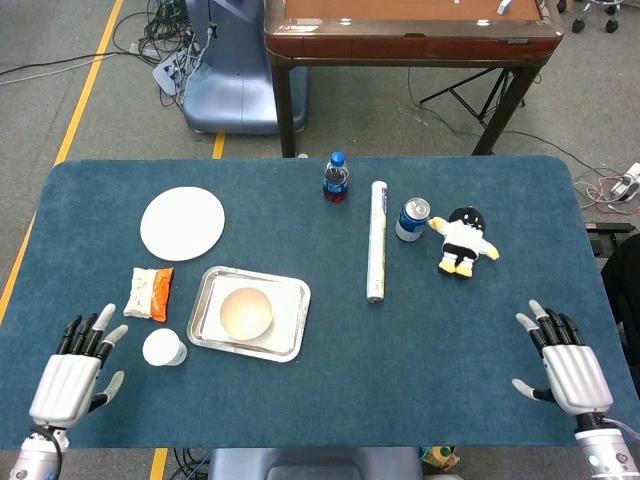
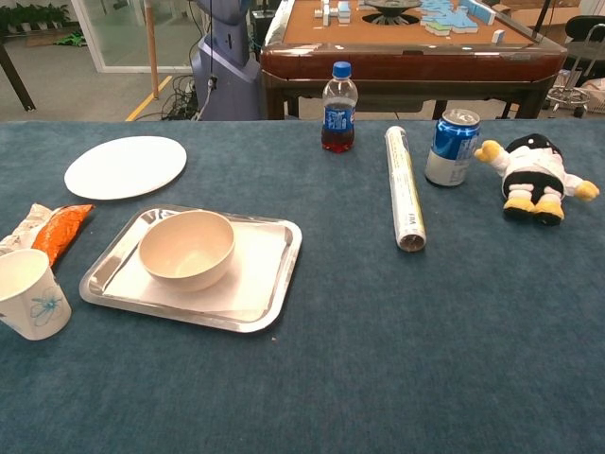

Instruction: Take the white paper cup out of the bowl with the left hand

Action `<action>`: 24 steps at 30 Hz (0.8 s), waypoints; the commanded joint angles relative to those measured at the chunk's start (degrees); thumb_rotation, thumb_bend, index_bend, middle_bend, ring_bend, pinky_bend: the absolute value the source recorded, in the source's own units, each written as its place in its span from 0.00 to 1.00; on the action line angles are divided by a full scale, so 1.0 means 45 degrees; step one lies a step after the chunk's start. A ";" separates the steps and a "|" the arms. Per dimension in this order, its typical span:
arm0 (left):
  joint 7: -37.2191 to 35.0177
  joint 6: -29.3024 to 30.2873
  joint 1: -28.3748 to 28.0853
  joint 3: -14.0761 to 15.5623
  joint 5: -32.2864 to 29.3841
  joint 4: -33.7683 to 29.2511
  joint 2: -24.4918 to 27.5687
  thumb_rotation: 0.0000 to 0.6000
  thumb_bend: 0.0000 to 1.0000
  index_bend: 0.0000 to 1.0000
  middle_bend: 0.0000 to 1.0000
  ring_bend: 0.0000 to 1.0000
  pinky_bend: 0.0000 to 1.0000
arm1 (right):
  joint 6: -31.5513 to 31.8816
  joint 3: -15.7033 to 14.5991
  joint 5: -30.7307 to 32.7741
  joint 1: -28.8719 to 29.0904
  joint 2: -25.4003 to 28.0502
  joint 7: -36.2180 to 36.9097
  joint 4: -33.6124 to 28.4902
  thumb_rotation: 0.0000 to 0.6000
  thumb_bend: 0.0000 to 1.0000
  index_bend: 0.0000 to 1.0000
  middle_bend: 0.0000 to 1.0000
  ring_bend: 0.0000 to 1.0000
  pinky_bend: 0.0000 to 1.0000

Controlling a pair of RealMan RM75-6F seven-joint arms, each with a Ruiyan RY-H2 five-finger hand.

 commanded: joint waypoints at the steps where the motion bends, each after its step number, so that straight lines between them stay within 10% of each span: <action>1: -0.1980 0.0013 0.0219 -0.0341 -0.0651 0.0705 0.0481 1.00 0.32 0.19 0.00 0.00 0.00 | 0.0195 0.0082 0.0054 -0.0120 -0.0109 -0.0184 -0.0035 1.00 0.20 0.00 0.00 0.00 0.00; 24: -0.4724 -0.1008 0.0015 -0.1007 -0.1197 0.1697 0.0749 1.00 0.32 0.17 0.00 0.00 0.00 | 0.0396 0.0184 0.0171 -0.0293 -0.0473 -0.0923 -0.0045 1.00 0.20 0.00 0.00 0.00 0.00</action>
